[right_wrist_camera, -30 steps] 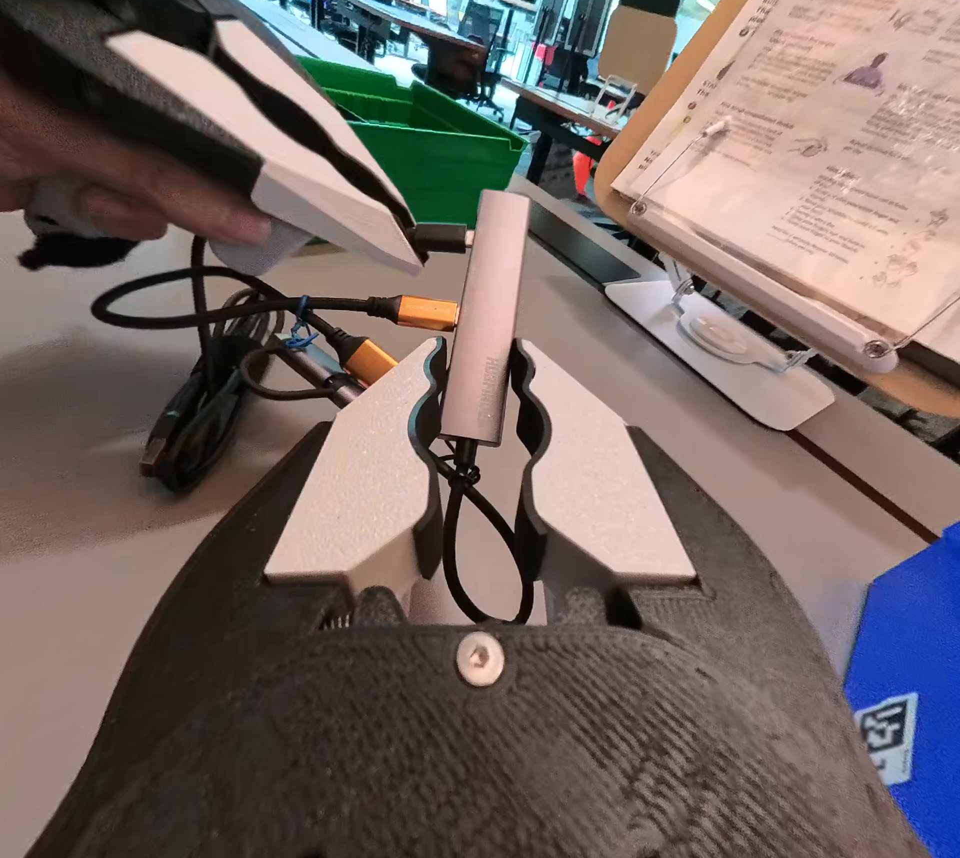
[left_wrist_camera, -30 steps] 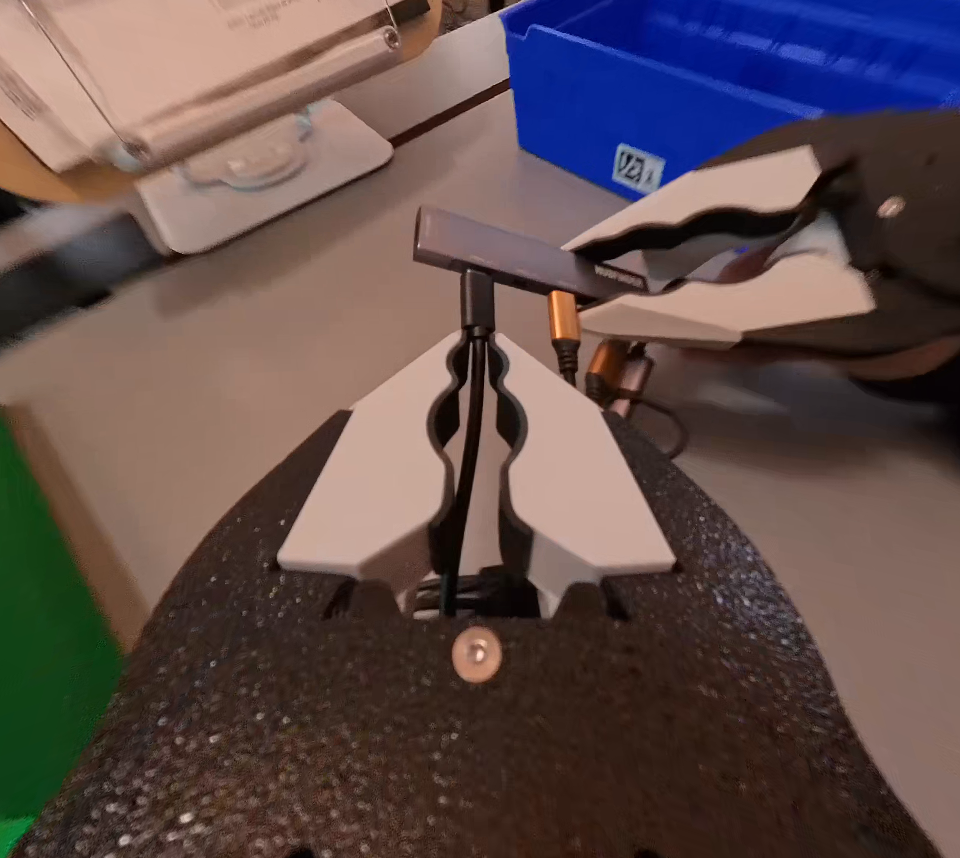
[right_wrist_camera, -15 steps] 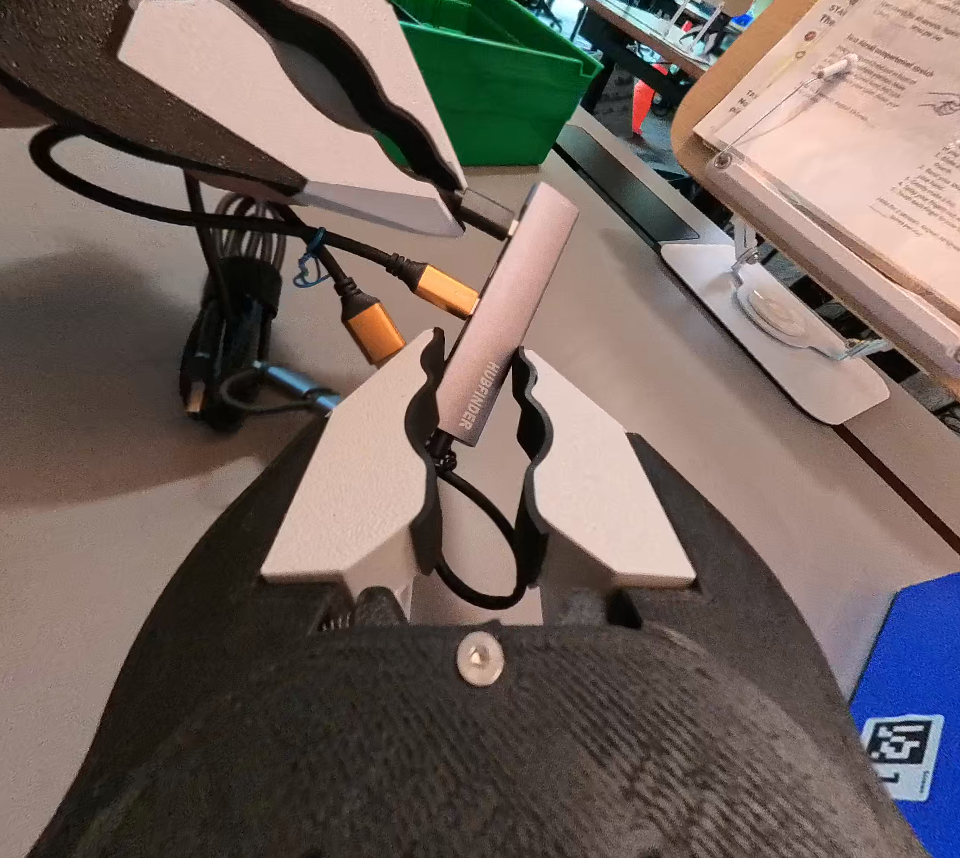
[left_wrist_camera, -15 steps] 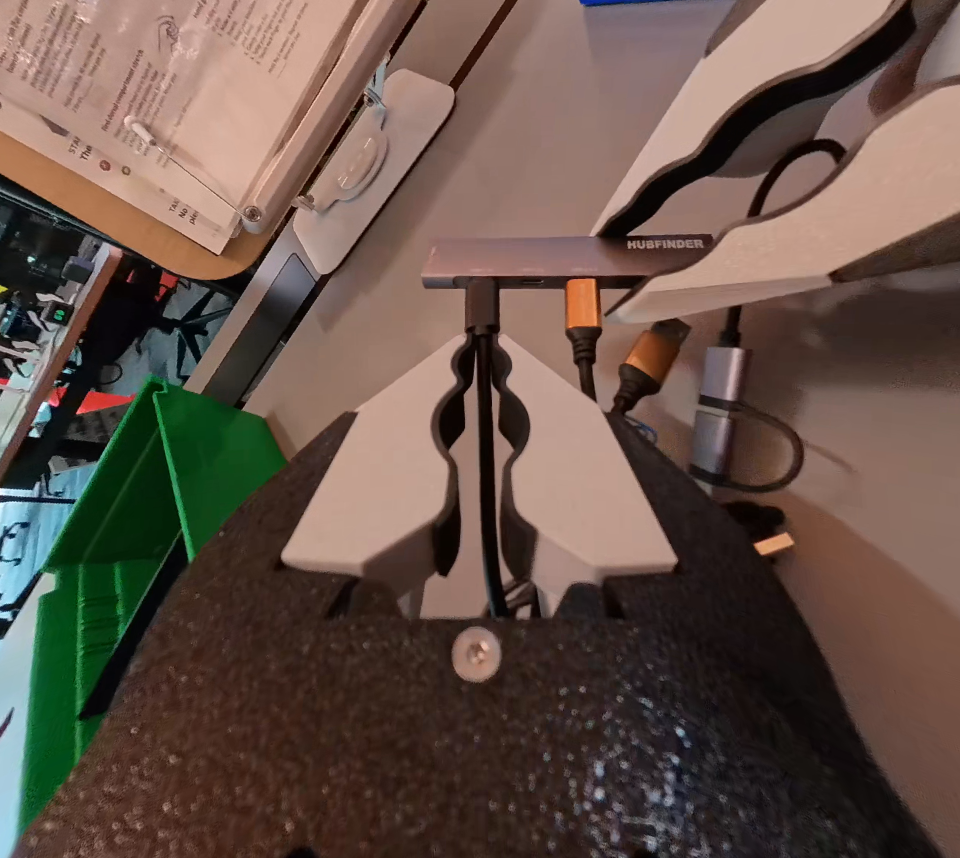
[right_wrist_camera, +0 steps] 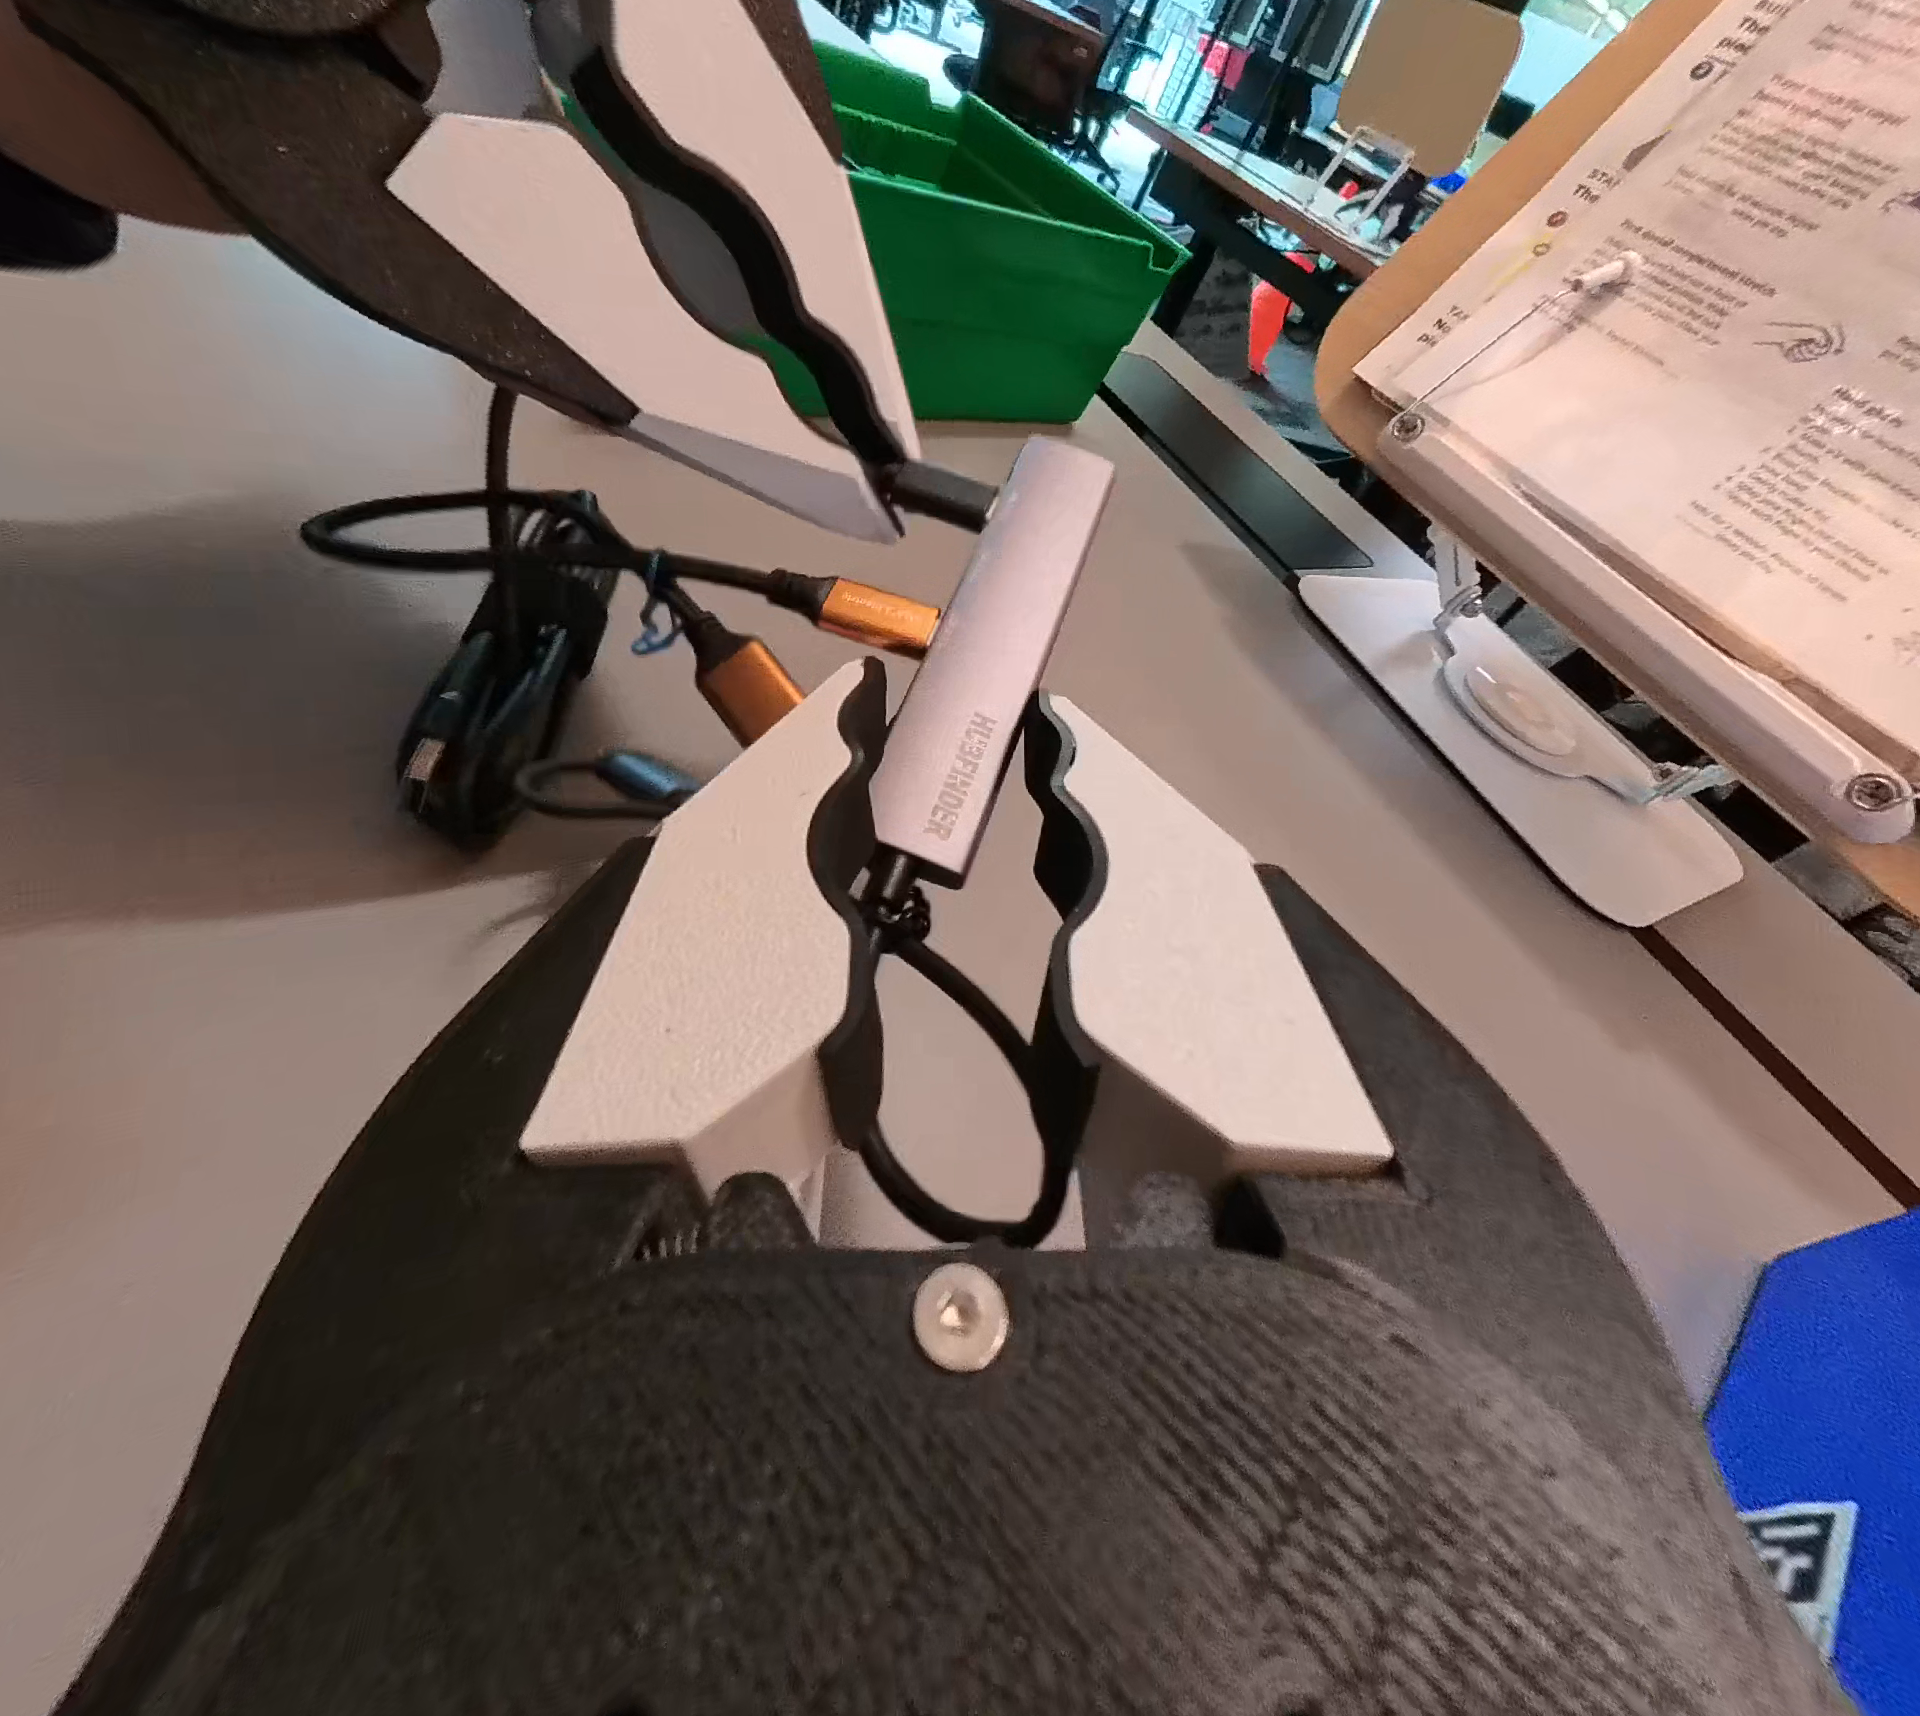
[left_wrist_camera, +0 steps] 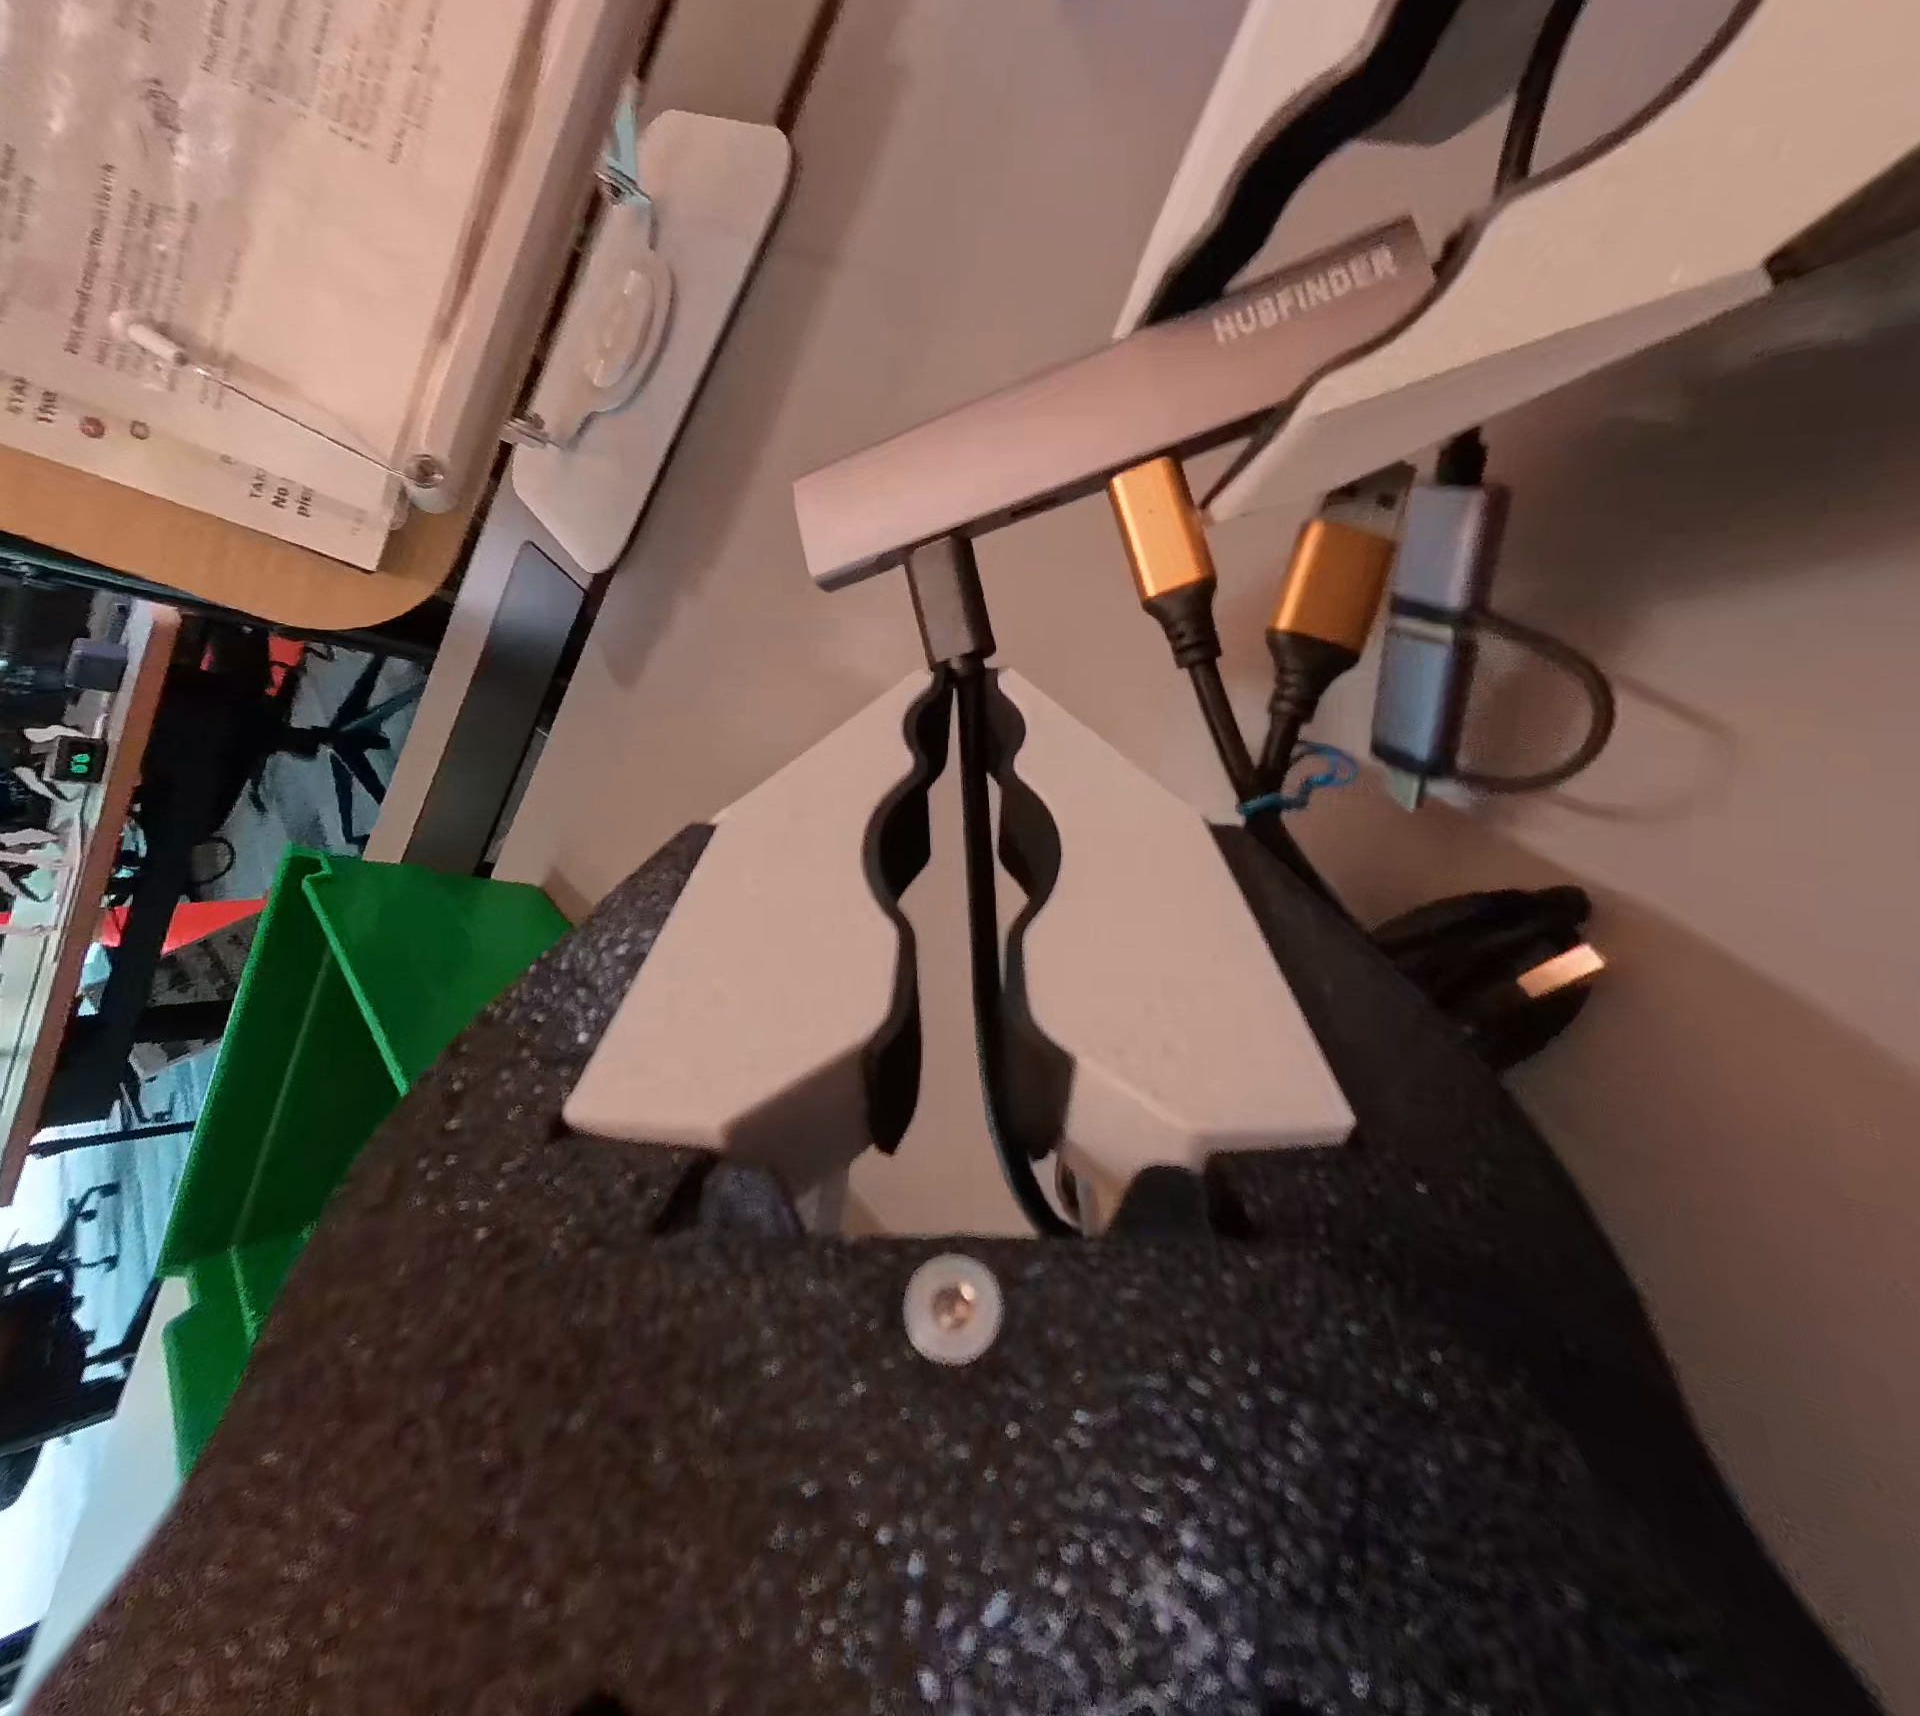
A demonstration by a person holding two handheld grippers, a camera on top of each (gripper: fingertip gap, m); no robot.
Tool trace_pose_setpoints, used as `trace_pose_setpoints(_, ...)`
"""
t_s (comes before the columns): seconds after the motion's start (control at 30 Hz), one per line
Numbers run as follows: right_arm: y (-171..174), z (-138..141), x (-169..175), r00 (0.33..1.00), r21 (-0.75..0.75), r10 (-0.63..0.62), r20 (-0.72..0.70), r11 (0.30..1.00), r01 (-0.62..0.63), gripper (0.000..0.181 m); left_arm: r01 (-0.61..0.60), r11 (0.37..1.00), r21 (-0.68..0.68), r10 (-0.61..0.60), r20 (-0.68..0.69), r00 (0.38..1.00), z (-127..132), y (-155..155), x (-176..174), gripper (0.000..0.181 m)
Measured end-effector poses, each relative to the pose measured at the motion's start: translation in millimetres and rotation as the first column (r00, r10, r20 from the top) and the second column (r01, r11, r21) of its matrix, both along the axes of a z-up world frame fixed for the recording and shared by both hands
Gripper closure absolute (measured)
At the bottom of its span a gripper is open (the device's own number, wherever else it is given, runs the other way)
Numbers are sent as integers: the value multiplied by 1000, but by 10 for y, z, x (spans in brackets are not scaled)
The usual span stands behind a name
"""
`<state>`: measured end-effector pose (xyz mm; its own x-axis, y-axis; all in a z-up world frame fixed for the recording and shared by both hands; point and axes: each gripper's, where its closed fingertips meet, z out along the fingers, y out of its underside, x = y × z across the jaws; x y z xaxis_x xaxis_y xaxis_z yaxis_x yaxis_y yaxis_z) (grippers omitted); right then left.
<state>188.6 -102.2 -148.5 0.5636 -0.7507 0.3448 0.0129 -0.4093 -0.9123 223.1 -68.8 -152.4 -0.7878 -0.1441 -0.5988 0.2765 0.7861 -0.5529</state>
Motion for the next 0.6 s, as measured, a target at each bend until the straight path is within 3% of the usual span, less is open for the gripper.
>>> trace_pose_setpoints(0.1,1,38,9,1000,20,-6,12,1000,6,155,-39,990,-133,35,-26,999,92,-32,7,179)
trace_pose_setpoints(0.2,-9,38,18,999,0,-17,39,1000,17,155,-40,993,-113,38,-18,999,27,-18,10,179)
trace_pose_setpoints(0.37,-132,177,20,995,29,-30,94,999,27,158,40,952,-305,-63,-65,996,214,-118,-131,175)
trace_pose_setpoints(0.5,-123,182,-19,996,67,17,84,998,-23,158,109,917,-383,-197,-199,960,323,-92,-307,144)
trace_pose_setpoints(0.6,-55,207,-73,992,36,65,104,997,-69,158,122,887,-446,-239,-218,946,547,10,-321,128)
